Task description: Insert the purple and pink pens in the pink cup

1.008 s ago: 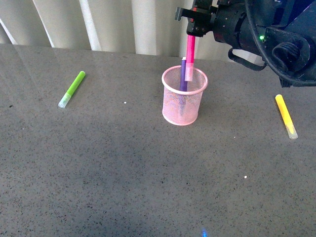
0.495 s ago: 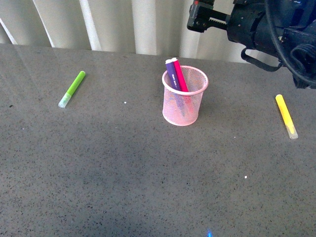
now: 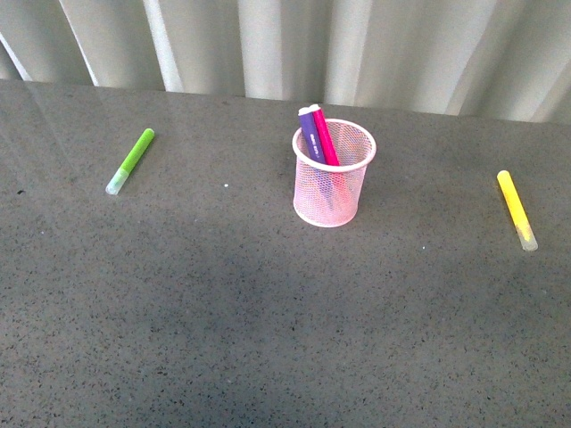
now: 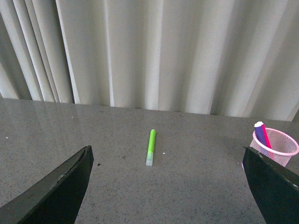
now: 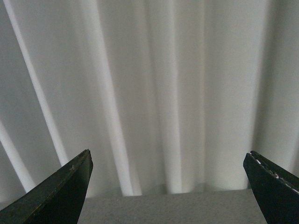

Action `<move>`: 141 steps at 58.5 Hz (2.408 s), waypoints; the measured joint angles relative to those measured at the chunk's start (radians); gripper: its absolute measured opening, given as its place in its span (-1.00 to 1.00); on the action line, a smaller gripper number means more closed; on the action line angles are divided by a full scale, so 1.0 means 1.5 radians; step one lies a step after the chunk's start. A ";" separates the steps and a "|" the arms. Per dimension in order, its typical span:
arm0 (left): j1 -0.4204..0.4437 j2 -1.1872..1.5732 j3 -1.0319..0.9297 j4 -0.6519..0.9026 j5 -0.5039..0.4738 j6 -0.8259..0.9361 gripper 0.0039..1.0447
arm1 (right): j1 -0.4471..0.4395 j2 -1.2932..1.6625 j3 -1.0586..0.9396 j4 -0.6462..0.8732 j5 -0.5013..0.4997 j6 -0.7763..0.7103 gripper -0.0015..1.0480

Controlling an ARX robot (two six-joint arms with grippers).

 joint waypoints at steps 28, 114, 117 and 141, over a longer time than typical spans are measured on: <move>0.000 0.000 0.000 0.000 0.000 0.000 0.88 | -0.066 -0.294 -0.080 -0.343 -0.103 -0.076 0.13; 0.000 0.000 0.000 0.000 0.000 0.000 0.88 | 0.225 -0.734 -0.239 -0.598 0.180 -0.094 -0.93; 0.000 -0.001 0.000 0.000 0.000 0.000 0.88 | 0.226 -0.734 -0.239 -0.600 0.180 -0.094 -0.93; 0.000 0.000 0.000 0.000 0.000 0.000 0.88 | 0.226 -0.734 -0.239 -0.601 0.180 -0.095 -0.81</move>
